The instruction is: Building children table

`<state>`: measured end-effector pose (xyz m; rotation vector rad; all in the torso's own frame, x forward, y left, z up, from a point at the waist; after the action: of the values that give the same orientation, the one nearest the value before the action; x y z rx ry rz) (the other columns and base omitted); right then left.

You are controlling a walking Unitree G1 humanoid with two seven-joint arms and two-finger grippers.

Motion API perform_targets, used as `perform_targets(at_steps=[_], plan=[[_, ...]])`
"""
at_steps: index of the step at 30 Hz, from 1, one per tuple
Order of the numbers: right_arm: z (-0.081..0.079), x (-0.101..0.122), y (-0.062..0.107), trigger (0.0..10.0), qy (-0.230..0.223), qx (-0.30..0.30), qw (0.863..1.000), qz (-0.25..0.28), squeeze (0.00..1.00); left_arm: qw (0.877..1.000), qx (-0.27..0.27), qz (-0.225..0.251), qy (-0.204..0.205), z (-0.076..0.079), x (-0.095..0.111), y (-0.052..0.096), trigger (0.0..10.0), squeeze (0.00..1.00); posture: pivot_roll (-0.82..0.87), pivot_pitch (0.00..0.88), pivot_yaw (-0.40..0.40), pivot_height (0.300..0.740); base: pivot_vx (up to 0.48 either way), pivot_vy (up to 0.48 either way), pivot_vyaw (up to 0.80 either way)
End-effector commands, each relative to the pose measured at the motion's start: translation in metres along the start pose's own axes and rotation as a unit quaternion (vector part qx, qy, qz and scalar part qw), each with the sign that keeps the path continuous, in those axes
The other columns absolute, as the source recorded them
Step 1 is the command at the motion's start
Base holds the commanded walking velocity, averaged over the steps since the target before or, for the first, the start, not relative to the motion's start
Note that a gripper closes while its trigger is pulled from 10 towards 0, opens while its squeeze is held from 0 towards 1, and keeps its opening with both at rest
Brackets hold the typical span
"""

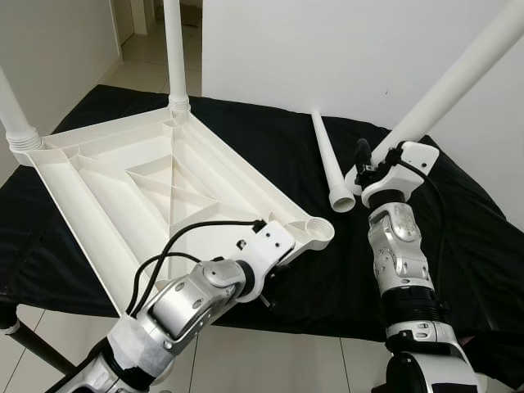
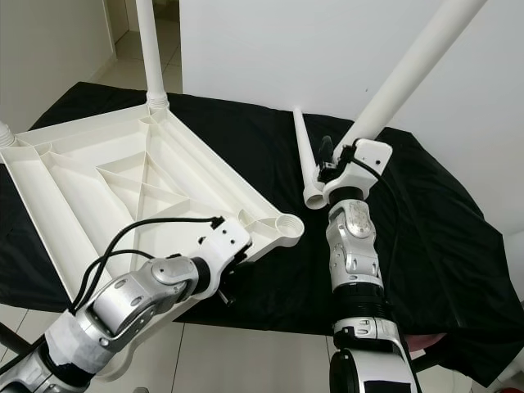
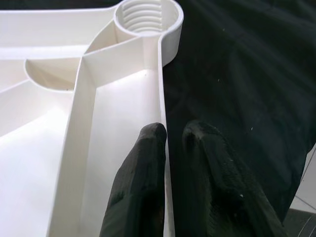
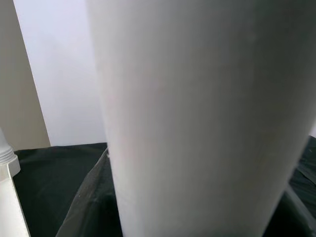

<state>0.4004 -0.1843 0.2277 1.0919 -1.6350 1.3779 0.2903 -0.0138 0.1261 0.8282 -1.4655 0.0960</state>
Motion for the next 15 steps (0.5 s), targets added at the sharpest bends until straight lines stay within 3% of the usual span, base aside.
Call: perform_targets(at_steps=[1, 10, 11, 15], plan=[[0.002, 0.002, -0.002, 10.0, 0.004, 0.000, 1.000, 0.002, 0.00, 0.990, -0.142, 0.008, -0.007, 0.031, 0.006, 0.000, 10.0, 0.00, 0.01, 0.000, -0.132, 0.740, 0.000, 0.000, 0.00], [0.003, 0.003, -0.003, 10.0, 0.004, -0.002, 1.000, 0.004, 0.00, 0.989, -0.150, 0.007, -0.012, 0.033, 0.007, -0.007, 10.0, 0.00, 0.01, 0.000, -0.129, 0.740, 0.000, 0.000, 0.00], [0.003, 0.003, -0.003, 10.0, 0.004, -0.002, 1.000, 0.005, 0.00, 0.988, -0.154, 0.007, -0.010, 0.034, 0.007, -0.009, 10.0, 1.00, 0.01, 0.000, -0.126, 0.740, 0.000, 0.000, 0.00], [0.004, 0.004, -0.003, 10.0, 0.004, -0.004, 1.000, 0.007, 0.00, 0.987, -0.158, -0.004, -0.018, 0.035, 0.004, -0.016, 10.0, 1.00, 0.00, 0.000, -0.122, 0.740, 0.000, 0.000, 0.00]])
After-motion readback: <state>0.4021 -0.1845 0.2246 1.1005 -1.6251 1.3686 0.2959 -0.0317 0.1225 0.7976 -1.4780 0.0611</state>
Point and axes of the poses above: a point about 5 cm out from each wrist's last joint towards the gripper, its own y axis pointing back from the gripper into the wrist, its own x axis along the axis of the wrist's last joint, z = x × y, the point moved 5 cm from there along -y, pointing out of the wrist towards the gripper
